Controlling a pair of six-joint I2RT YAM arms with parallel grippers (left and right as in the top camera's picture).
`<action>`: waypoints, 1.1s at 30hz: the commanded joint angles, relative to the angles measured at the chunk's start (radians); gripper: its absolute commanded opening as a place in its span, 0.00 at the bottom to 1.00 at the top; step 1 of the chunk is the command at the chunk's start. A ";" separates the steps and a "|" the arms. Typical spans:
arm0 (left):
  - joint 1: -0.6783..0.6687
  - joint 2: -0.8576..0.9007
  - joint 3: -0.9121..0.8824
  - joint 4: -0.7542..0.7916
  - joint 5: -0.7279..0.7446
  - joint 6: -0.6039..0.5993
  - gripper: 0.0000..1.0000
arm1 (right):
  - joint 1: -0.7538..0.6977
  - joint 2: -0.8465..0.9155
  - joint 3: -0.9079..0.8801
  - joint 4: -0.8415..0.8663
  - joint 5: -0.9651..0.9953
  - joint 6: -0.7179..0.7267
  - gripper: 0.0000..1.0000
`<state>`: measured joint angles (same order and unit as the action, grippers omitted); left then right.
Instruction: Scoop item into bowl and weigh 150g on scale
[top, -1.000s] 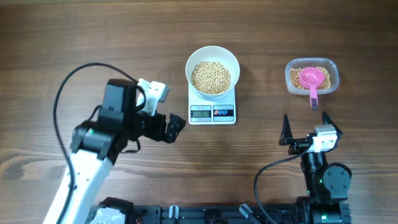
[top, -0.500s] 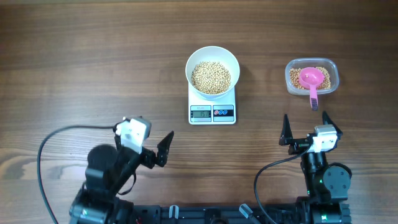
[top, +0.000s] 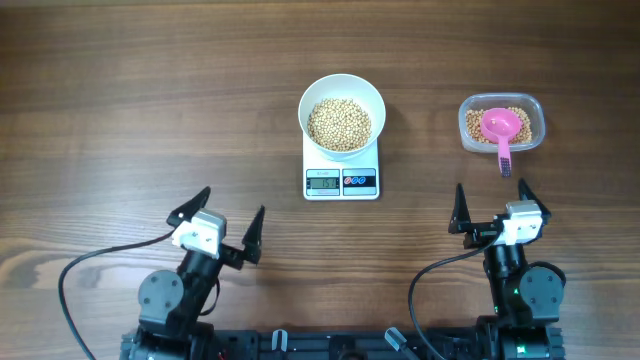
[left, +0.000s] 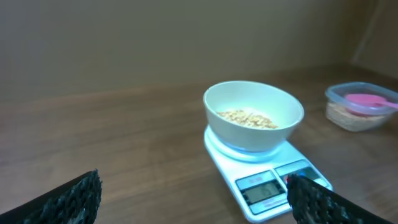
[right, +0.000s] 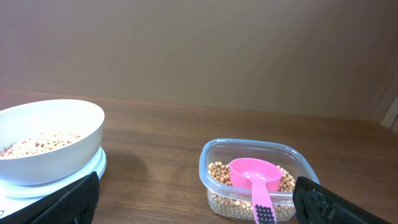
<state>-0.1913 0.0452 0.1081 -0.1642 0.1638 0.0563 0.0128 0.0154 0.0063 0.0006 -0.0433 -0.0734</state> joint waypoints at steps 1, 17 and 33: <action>0.041 -0.025 -0.058 0.066 -0.028 0.015 1.00 | 0.006 -0.012 -0.001 0.003 0.017 -0.005 1.00; 0.190 -0.043 -0.103 0.097 -0.046 0.015 1.00 | 0.006 -0.012 -0.001 0.002 0.017 -0.005 1.00; 0.183 -0.043 -0.103 0.089 -0.177 -0.060 1.00 | 0.006 -0.012 -0.001 0.003 0.017 -0.005 0.99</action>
<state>-0.0101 0.0139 0.0147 -0.0746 0.0307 -0.0021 0.0128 0.0154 0.0063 0.0006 -0.0433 -0.0731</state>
